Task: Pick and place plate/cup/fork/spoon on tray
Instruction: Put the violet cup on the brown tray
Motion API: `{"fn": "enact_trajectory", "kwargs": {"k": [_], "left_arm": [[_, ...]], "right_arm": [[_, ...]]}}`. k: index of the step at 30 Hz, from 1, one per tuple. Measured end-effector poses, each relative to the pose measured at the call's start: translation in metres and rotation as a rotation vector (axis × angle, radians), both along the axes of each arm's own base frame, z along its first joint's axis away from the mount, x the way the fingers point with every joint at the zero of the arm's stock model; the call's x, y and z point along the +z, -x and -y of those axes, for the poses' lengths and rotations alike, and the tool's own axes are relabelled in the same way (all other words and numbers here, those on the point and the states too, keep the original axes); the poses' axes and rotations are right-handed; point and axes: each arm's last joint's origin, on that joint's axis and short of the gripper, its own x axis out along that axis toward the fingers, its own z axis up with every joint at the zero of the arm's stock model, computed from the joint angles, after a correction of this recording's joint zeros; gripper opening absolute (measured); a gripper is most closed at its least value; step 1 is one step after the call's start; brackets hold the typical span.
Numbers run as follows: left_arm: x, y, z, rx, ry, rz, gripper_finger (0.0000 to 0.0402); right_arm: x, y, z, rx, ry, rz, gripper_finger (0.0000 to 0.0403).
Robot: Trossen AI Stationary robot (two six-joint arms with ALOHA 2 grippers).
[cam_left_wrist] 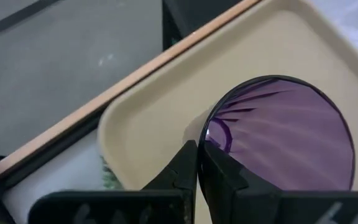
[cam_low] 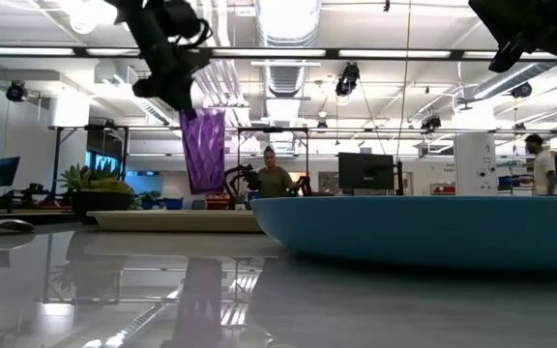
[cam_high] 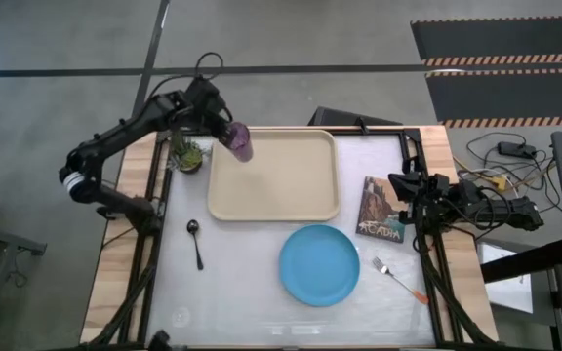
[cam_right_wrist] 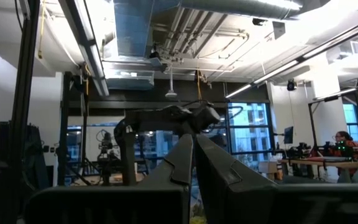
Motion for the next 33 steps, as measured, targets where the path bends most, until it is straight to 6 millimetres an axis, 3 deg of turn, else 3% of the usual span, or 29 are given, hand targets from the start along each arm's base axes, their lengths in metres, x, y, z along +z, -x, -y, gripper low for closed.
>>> {"fn": "enact_trajectory", "kwargs": {"k": [5, 9, 17, 33], "left_arm": [[-0.016, 0.009, -0.028, 0.077, 0.033, -0.057, 0.0000], [-0.027, 0.007, -0.038, 0.070, 0.051, -0.086, 0.0000], [-0.036, 0.001, -0.045, 0.045, 0.055, -0.109, 0.0000], [-0.036, 0.001, -0.046, 0.046, 0.048, -0.103, 0.0012]], "right_arm": [[0.000, 0.000, 0.000, 0.000, 0.000, 0.000, 0.0009], [0.000, 0.000, 0.000, 0.000, 0.000, -0.001, 0.0009], [-0.002, -0.001, 0.000, 0.000, -0.001, -0.025, 0.0009], [-0.002, -0.001, 0.000, 0.000, -0.001, -0.023, 0.0009]]}}
